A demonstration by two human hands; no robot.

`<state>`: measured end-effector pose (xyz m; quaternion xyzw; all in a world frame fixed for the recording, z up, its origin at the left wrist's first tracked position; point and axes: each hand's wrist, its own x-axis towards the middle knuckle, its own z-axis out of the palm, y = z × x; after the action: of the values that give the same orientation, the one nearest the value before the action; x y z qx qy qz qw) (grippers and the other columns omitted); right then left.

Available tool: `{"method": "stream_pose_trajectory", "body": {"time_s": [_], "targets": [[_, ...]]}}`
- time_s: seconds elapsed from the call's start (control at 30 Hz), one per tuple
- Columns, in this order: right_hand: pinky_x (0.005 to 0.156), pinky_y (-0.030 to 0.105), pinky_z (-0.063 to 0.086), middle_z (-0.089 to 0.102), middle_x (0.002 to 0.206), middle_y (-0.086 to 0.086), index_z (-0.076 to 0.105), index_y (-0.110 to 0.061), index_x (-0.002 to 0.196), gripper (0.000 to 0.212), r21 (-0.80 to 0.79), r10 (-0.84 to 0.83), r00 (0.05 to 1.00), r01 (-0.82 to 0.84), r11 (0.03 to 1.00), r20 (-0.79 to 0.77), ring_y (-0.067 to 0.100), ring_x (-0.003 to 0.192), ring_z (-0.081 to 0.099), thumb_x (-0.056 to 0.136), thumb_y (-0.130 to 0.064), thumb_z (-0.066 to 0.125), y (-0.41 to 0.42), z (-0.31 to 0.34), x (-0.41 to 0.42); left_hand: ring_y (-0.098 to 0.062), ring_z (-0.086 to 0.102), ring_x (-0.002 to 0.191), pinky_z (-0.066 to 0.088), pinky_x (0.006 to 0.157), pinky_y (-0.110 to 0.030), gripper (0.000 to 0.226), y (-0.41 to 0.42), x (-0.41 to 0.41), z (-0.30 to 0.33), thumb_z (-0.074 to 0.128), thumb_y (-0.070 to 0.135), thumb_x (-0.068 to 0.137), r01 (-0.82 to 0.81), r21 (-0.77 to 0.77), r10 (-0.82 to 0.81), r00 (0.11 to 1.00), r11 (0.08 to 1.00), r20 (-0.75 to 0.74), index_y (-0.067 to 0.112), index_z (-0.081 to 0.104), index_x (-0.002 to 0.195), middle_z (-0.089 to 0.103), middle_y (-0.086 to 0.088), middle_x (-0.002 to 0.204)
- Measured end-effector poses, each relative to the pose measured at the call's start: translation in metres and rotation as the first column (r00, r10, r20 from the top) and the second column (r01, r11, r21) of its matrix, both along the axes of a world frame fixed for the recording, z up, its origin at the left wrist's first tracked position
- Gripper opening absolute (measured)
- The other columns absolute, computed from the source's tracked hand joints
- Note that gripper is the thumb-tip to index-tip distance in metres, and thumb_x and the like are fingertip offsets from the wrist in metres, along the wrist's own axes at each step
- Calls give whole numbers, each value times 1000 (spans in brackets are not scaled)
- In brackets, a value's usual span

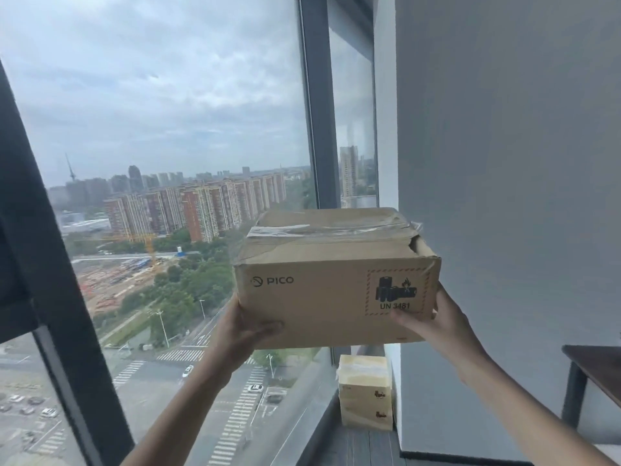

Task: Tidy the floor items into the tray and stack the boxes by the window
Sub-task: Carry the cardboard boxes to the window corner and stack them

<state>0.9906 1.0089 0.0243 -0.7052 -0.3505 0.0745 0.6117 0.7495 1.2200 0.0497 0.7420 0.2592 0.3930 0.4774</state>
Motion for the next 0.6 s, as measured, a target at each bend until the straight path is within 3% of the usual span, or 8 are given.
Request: {"method": "stream_pose_trajectory", "body": {"time_s": [0.2,0.33,0.43,0.53,0.6], "targets": [[98,40,49,67,112,-22,51,-43,123,63,-72,-15,1000,13,997,-26,11,108,62,71,-42,85,99,-18,120,12,63,69,50,59,-10,57,103,123,-17,78,-11,71,41,-55,-43,998,998,-35,8,55,119,66,0,100],[97,40,50,68,110,-23,51,-44,123,63,-102,-43,998,38,994,-47,9,107,63,70,-41,85,168,-40,189,9,65,72,52,60,-12,58,180,195,-42,80,-11,69,62,-59,-66,996,996,-60,7,56,118,67,1,99],[96,40,51,69,109,-23,52,-45,122,63,-132,-70,996,63,989,-51,7,106,63,69,-41,86,227,-62,240,-2,67,81,54,62,-15,57,246,251,-70,80,-10,69,81,-92,-88,993,992,-76,7,56,118,68,-1,101],[96,40,51,69,109,-22,52,-47,119,62,-165,-109,992,98,981,-59,8,108,63,67,-44,86,291,-91,293,-16,69,93,57,67,-24,59,325,309,-106,85,-4,67,104,-134,-115,990,986,-77,16,59,115,72,-2,101],[96,38,50,69,109,-21,52,-44,120,62,-191,-139,988,124,974,-65,7,108,63,68,-41,86,334,-112,327,-16,70,94,59,75,-31,59,377,351,-130,86,-1,65,125,-153,-139,986,980,-87,24,60,111,74,3,100]]}}
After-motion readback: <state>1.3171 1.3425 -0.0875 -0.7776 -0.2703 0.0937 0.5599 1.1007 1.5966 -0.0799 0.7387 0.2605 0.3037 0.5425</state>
